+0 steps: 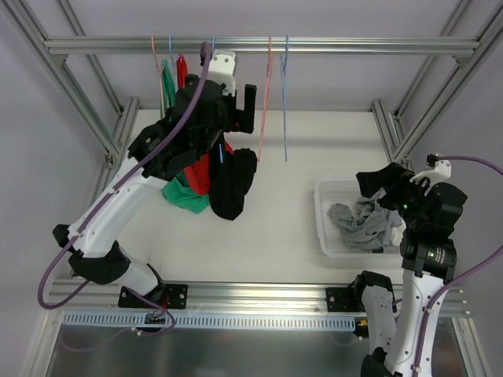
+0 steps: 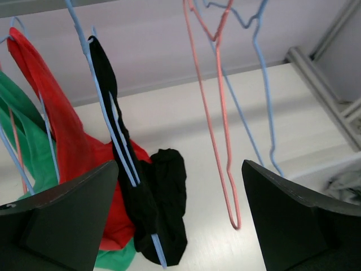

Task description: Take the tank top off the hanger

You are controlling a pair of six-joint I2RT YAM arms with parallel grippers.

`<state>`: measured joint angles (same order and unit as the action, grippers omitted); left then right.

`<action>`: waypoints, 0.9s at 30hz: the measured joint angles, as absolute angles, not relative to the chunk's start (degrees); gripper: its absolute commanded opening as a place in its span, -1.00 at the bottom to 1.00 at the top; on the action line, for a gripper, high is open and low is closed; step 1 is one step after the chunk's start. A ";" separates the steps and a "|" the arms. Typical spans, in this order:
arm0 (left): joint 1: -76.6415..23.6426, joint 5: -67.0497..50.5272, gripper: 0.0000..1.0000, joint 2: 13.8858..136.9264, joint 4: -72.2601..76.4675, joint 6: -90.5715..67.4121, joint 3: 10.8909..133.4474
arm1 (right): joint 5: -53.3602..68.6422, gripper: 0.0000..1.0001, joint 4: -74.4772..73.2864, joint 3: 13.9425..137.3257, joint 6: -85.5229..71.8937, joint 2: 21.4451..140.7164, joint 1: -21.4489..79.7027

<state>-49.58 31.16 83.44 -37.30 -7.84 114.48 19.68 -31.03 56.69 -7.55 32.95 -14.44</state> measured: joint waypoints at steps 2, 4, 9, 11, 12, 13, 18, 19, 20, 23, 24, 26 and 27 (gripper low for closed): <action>-48.14 32.29 0.78 86.48 -37.30 -7.33 115.63 | 25.36 0.94 -30.85 54.85 -8.08 33.76 -14.44; -45.98 33.56 0.75 88.58 -37.45 -7.16 115.70 | 29.12 0.94 -31.18 53.19 -8.49 34.09 -14.44; -41.25 34.76 0.66 90.21 -38.20 -8.05 115.70 | 34.20 0.94 -31.66 52.14 -9.02 33.23 -14.44; -39.46 34.50 0.55 90.21 -38.15 -8.88 115.70 | 35.70 0.94 -31.55 52.14 -9.19 32.60 -14.41; -38.59 34.02 0.47 90.32 -38.17 -9.39 115.70 | 36.21 0.94 -31.51 52.14 -9.30 32.51 -14.41; -37.47 33.06 0.28 90.48 -38.09 -9.96 115.70 | 36.67 0.94 -31.51 52.14 -9.47 32.45 -14.41; -33.04 28.53 -0.06 93.19 -38.00 -12.03 115.70 | 38.30 0.94 -31.46 52.14 -10.20 32.01 -14.37; -32.49 27.81 -0.14 93.95 -38.00 -12.45 115.70 | 38.44 0.94 -31.46 52.14 -10.28 31.77 -14.37; -32.23 26.89 -0.34 94.70 -38.02 -12.84 115.70 | 38.52 0.94 -31.44 52.14 -10.31 31.55 -14.37; -32.16 24.99 -0.90 96.62 -38.22 -13.50 115.87 | 38.94 0.94 -31.42 52.14 -10.50 31.14 -14.37; -32.18 24.45 -1.00 97.06 -38.26 -13.72 115.96 | 39.09 0.93 -31.38 52.14 -10.52 31.09 -14.37; -32.18 24.25 -1.00 97.30 -38.30 -13.93 116.11 | 39.33 0.93 -31.35 52.14 -10.55 31.07 -14.37; -32.18 24.01 -1.00 97.27 -38.41 -13.93 116.25 | 39.46 0.93 -31.31 52.14 -10.57 31.07 -14.37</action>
<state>-32.18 24.01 97.27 -38.41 -13.93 116.25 39.46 -31.31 52.14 -10.57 31.07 -14.37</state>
